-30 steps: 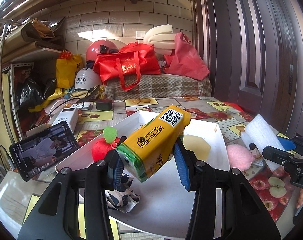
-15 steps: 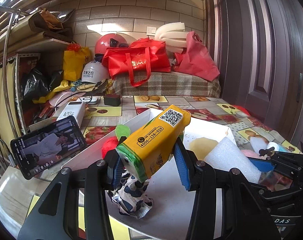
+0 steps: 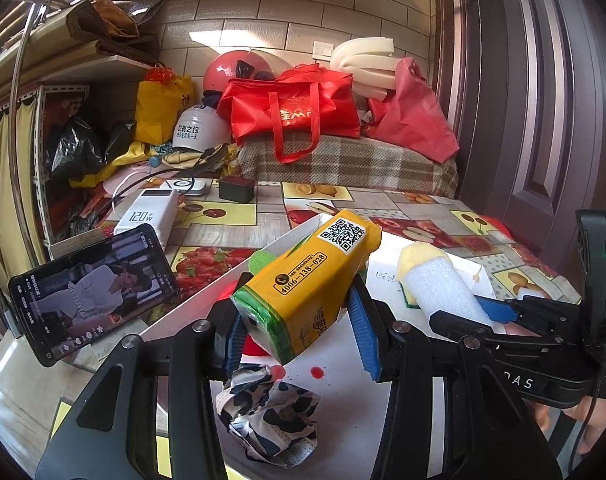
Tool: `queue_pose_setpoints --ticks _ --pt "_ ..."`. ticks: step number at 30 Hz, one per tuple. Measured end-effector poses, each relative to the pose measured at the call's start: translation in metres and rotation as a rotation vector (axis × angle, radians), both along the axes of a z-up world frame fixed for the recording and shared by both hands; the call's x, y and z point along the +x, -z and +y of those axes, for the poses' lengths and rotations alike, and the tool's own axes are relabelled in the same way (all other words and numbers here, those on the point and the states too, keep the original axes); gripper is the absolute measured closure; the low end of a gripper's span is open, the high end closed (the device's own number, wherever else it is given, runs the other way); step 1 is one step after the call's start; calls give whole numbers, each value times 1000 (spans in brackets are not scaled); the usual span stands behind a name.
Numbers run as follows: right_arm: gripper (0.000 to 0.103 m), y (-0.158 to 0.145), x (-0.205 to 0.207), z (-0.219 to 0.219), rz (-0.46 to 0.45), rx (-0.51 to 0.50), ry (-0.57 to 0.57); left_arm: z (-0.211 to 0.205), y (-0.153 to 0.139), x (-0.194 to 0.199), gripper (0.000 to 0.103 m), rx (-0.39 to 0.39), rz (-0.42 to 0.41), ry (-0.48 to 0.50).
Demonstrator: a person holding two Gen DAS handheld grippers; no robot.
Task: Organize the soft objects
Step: 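Lower and release the juice box with the left while the right releases the foam block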
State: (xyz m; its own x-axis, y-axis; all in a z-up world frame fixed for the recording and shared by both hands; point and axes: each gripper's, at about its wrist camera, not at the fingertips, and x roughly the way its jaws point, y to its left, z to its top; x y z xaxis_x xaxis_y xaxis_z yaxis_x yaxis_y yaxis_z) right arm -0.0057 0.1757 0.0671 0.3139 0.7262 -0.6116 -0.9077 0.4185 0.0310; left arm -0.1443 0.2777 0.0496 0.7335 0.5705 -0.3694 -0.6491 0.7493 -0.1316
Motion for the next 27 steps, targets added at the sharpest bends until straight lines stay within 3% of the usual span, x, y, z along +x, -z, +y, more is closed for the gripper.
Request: queue_pose_setpoints --ticks 12,27 --pt "54 -4 -10 1 -46 25 -23 -1 0 26 57 36 67 31" --pt "53 -6 -9 0 -61 27 -2 1 0 25 55 40 66 26"
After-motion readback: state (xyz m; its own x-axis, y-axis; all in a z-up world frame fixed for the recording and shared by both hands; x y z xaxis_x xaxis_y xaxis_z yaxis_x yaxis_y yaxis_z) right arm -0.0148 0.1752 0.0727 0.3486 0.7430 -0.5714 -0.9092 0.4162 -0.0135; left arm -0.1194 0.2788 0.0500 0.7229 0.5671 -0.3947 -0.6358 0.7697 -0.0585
